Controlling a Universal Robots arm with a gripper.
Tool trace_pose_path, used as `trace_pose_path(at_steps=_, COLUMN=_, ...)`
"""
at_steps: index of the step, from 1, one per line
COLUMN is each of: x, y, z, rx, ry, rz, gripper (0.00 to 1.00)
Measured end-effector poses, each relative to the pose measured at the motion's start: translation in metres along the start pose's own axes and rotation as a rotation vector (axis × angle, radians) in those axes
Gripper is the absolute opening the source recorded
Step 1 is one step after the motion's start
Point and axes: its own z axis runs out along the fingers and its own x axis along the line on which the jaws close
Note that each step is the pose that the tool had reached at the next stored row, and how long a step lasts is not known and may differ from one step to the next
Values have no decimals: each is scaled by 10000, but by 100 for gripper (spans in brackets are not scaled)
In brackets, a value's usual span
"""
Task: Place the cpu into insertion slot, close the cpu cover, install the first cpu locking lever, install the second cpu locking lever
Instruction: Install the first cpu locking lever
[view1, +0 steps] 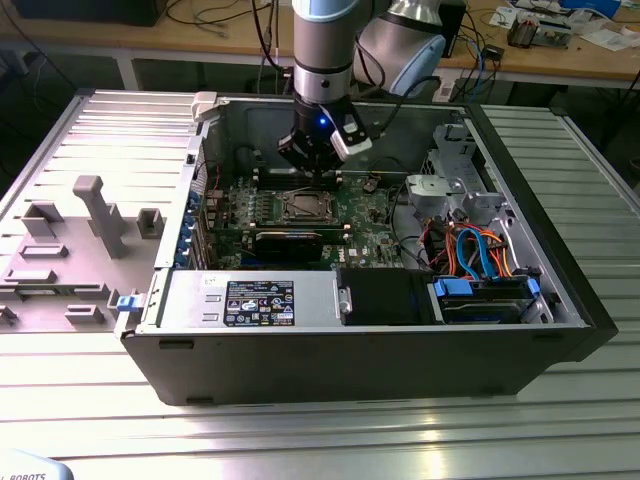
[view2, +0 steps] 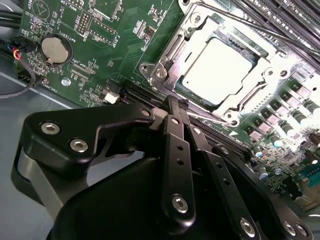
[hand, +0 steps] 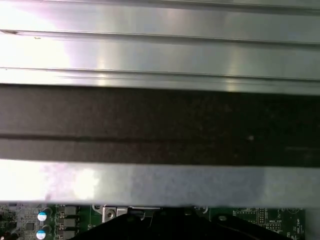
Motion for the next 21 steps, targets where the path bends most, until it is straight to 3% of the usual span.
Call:
trace_pose_path(at_steps=14, x=-18, y=-3, z=114, rx=0, ry=-1, rz=23, gripper=11)
trace_pose_path(at_steps=21, x=-21, y=-3, z=118, rx=-2, ry=-4, rz=25, gripper=11)
